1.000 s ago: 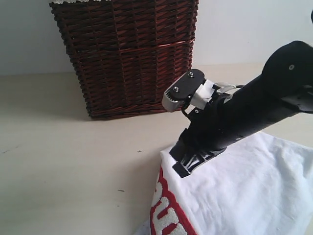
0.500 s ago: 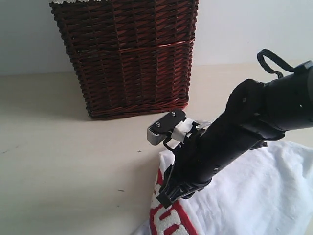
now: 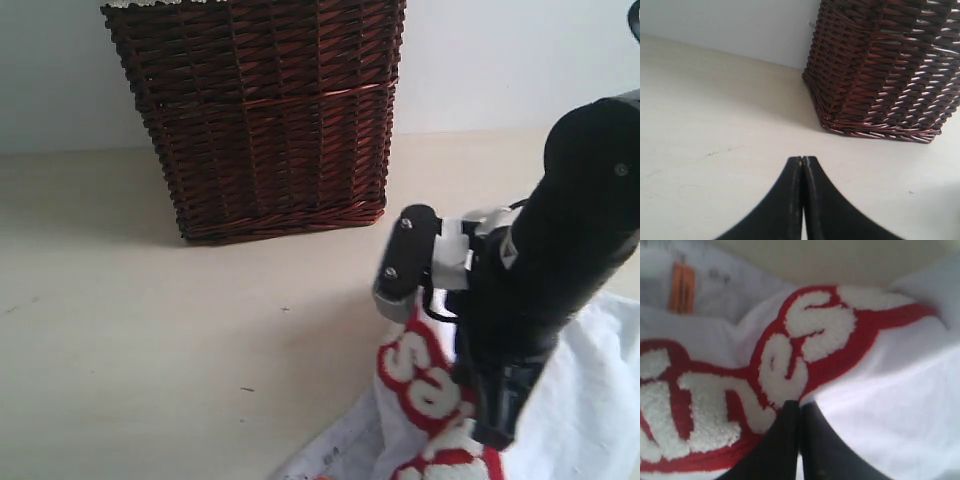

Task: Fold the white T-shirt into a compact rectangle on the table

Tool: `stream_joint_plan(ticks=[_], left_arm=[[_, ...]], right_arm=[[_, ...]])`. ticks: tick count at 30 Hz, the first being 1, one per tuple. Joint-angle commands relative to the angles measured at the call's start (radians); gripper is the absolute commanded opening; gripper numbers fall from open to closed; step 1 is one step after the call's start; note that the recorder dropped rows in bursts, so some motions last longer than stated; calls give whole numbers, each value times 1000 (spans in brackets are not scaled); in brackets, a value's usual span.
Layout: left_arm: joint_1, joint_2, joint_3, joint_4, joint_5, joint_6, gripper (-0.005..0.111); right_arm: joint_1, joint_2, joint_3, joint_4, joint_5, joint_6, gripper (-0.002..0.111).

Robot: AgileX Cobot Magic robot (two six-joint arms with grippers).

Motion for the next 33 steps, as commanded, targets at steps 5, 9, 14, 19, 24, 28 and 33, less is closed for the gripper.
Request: stream_joint_plan(ticks=[5, 9, 14, 19, 24, 28, 33], left_arm=[[-4, -7, 2, -3, 3, -3, 0], [-4, -7, 2, -3, 3, -3, 0], [-4, -7, 2, -3, 3, -3, 0], [-4, -7, 2, -3, 3, -3, 0], [-4, -7, 2, -3, 3, -3, 0], [-4, -7, 2, -3, 3, -3, 0], [-4, -7, 2, -3, 3, -3, 0]], right_arm=[[1, -18, 86, -97, 134, 33, 10], [1, -26, 114, -97, 2, 45, 41], [1, -268, 93, -89, -44, 87, 45], [1, -240, 64, 241, 3, -395, 45], [1, 84, 62, 508, -44, -862, 45], [1, 179, 62, 564, -64, -970, 45], [1, 246, 62, 565, -78, -1029, 45]])
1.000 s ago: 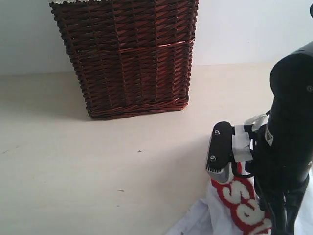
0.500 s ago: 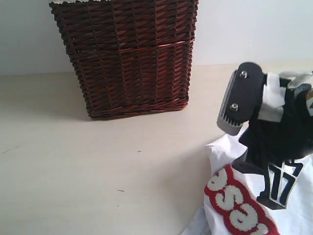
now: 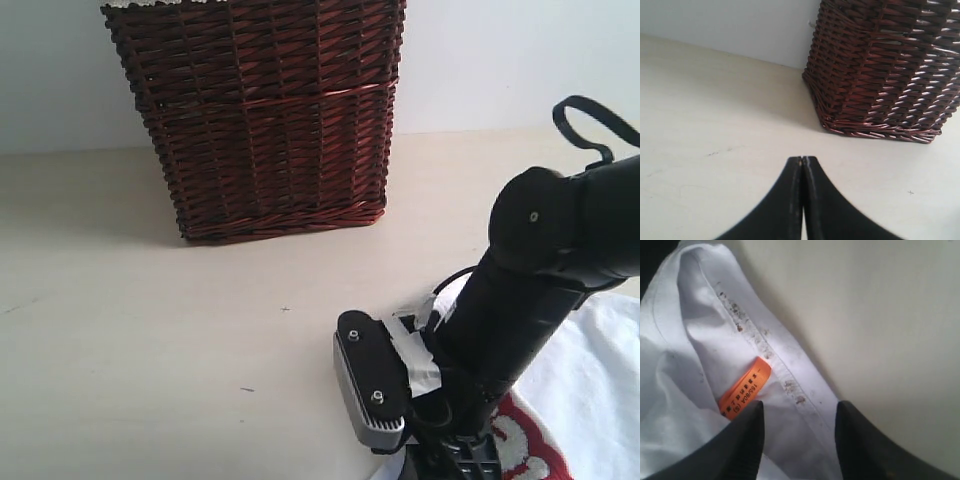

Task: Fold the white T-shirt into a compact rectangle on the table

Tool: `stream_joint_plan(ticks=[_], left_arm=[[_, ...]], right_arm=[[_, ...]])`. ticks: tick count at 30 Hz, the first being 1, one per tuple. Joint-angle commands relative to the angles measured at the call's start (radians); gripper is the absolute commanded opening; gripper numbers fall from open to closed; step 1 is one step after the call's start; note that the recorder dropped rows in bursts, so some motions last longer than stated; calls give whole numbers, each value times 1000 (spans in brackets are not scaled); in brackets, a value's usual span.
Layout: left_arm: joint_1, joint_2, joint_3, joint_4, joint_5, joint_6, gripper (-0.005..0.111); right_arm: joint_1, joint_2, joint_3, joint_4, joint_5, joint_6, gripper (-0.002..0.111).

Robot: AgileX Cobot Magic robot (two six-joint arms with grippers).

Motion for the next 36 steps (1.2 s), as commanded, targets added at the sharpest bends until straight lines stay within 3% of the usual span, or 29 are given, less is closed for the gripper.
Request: stream_joint_plan(ticks=[1, 12, 19, 22, 25, 32, 36], left_arm=[[-4, -7, 2, -3, 3, -3, 0], [-4, -7, 2, -3, 3, -3, 0], [-4, -7, 2, -3, 3, -3, 0], [-4, -7, 2, -3, 3, -3, 0], [-4, -7, 2, -3, 3, -3, 0], [-4, -7, 2, -3, 3, -3, 0], [-4, -7, 2, -3, 3, -3, 0]], right_arm=[[1, 53, -1, 17, -32, -71, 45], [1, 143, -2, -48, -158, -71, 41], [1, 143, -2, -175, -116, -67, 9], [1, 143, -2, -205, -76, -69, 1], [1, 140, -3, -177, -95, -69, 0], [1, 69, -244, 431, -239, -364, 0], [12, 68, -363, 618, -197, -407, 0]])
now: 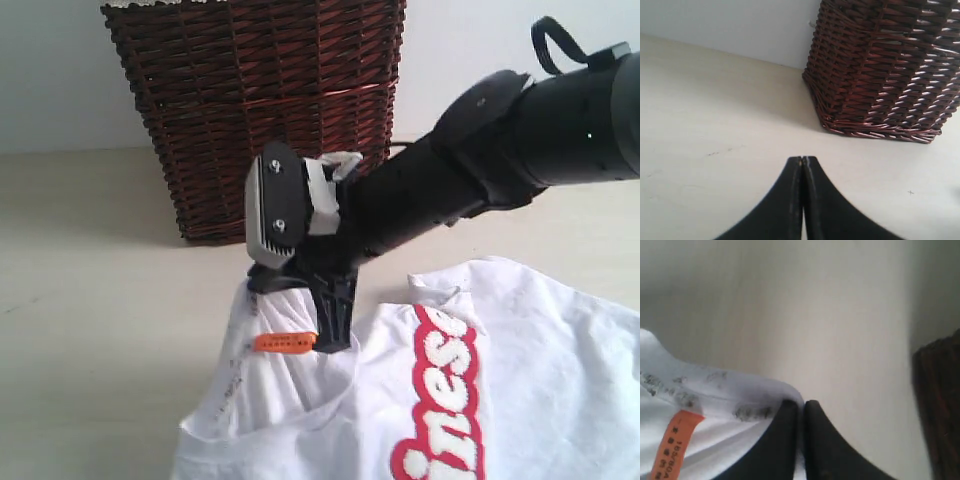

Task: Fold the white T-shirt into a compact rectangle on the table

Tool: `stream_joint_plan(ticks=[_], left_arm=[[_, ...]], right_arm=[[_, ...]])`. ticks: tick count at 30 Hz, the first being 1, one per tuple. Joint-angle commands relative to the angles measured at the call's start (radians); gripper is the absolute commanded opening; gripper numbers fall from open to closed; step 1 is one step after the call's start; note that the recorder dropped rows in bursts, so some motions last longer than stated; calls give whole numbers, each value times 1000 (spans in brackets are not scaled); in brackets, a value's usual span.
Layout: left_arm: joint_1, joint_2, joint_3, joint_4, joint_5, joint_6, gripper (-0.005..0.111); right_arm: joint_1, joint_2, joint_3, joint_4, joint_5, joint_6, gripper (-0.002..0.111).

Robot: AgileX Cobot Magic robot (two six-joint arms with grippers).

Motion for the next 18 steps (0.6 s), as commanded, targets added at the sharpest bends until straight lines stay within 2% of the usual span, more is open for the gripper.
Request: stream_joint_plan(ticks=[1, 3, 4, 7, 12, 18], left_arm=[[-4, -7, 2, -3, 1, -3, 0], [-4, -7, 2, -3, 1, -3, 0], [-4, -7, 2, -3, 1, -3, 0], [-4, -7, 2, -3, 1, -3, 0], [-4, -7, 2, -3, 1, -3, 0], [-4, -7, 2, -3, 1, -3, 0]], right_arm=[[10, -10, -74, 353, 47, -71, 0], [10, 9, -76, 578, 105, -160, 0], [10, 19, -80, 602, 118, -160, 0], [10, 48, -80, 581, 116, -160, 5], [10, 64, -90, 630, 113, -160, 28], [10, 64, -163, 674, 102, -150, 30]])
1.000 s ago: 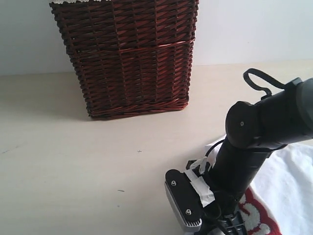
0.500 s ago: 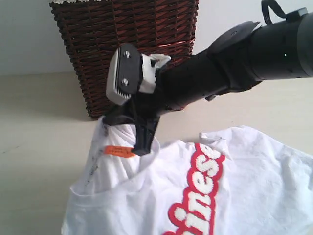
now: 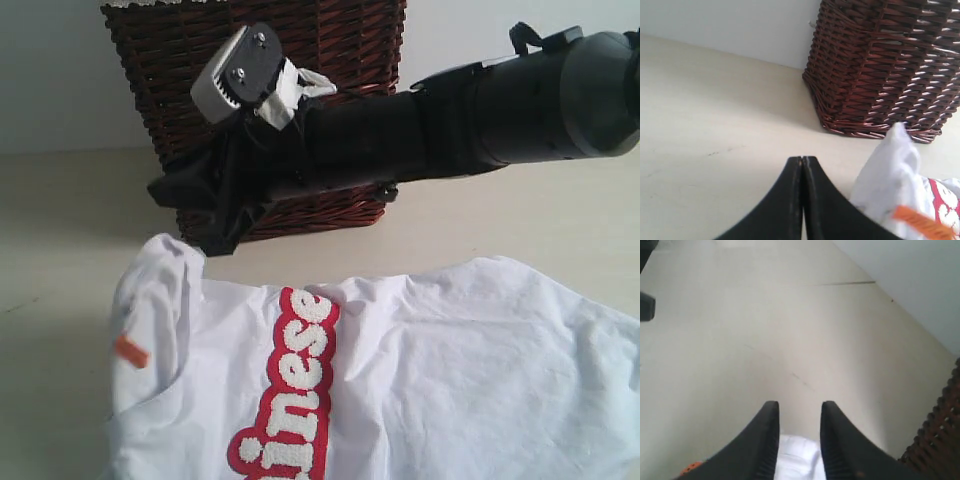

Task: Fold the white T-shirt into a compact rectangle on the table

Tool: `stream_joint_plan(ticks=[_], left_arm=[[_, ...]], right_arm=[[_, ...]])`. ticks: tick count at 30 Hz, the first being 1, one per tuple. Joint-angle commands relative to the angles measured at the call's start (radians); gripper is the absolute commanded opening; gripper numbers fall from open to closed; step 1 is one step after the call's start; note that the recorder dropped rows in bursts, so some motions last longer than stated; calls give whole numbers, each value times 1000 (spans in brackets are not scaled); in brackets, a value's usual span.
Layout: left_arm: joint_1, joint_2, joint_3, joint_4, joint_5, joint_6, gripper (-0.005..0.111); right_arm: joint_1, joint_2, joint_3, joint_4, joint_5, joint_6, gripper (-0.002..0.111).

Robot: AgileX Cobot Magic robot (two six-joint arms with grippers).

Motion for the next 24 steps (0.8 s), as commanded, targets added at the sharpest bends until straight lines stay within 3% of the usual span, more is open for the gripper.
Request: stream_joint_plan(ticks=[1, 6, 9, 17, 20, 24], left_arm=[[-4, -7, 2, -3, 1, -3, 0], [-4, -7, 2, -3, 1, -3, 0], [-4, -7, 2, -3, 1, -3, 0], [-4, -7, 2, -3, 1, -3, 0], [-4, -7, 2, -3, 1, -3, 0], [-4, -7, 2, -3, 1, -3, 0]], right_arm=[[1, -9, -46, 29, -22, -12, 30], [-35, -70, -35, 10, -306, 95, 30], [-117, -92, -1, -202, -393, 219, 28], [-492, -105, 159, -1007, -165, 717, 21], [-615, -78, 204, -1090, -86, 691, 26], [-713, -9, 213, -1093, -50, 685, 48]])
